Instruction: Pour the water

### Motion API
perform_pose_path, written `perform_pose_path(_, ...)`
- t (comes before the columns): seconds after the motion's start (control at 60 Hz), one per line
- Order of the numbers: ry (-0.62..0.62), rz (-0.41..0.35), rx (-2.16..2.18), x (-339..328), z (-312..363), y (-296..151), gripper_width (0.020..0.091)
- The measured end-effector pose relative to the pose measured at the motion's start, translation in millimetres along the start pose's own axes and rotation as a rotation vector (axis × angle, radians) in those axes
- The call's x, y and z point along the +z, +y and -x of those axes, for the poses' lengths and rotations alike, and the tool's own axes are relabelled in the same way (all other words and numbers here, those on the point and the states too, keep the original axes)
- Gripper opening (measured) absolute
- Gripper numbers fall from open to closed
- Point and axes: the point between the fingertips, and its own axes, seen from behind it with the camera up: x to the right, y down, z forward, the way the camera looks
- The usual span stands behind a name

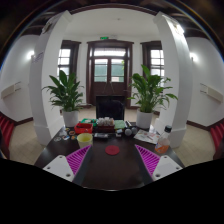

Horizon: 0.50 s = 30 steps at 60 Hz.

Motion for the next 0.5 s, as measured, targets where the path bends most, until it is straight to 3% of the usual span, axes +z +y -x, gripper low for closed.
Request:
perform_pose_path(0.167, -0.028, 0.002, -0.036, 2, -10, 32, 0.0838)
perform_pose_path(0.333, -0.006, -0.054, -0.029, 27, -66, 90, 0.0839)
perform_pose_path(0.5, 0.059, -0.088, 0.010, 45, -130, 111, 0.0836)
